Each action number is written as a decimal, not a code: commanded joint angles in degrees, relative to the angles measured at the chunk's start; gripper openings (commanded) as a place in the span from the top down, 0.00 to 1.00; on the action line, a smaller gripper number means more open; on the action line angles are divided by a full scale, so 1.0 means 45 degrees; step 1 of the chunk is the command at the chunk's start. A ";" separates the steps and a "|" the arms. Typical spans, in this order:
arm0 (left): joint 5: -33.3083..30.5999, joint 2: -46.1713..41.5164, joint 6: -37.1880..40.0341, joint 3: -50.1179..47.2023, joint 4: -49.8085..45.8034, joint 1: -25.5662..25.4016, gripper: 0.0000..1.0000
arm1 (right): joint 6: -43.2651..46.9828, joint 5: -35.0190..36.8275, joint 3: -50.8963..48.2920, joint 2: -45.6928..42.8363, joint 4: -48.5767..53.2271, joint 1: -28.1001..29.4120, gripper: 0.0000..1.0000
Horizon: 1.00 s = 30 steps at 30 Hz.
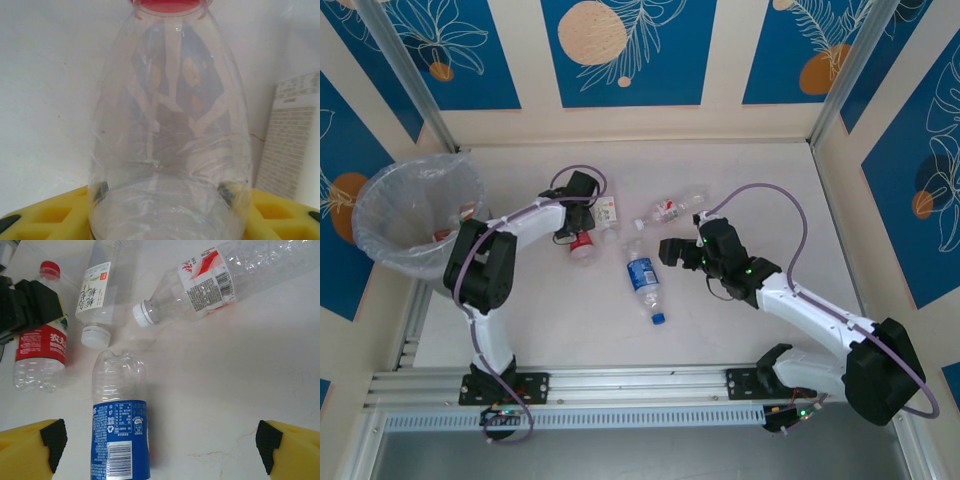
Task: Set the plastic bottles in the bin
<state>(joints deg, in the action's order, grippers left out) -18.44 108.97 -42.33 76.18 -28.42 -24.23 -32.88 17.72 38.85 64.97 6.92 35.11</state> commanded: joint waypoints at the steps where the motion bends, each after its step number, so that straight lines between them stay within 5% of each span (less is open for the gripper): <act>1: 0.0212 -0.1130 0.0933 -0.0425 0.0429 0.0130 0.44 | 0.0247 -0.0298 0.0560 0.0242 -0.0256 -0.0049 0.00; 30: 0.2704 -0.6069 0.2884 0.0613 -0.1150 0.0853 0.44 | -0.2147 0.1182 0.2105 0.2377 0.0680 -0.0128 0.00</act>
<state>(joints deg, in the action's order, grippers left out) -9.67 84.44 -30.87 76.60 -31.29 -22.00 -41.80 21.69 46.02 74.96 10.76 34.85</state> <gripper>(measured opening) 0.565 0.998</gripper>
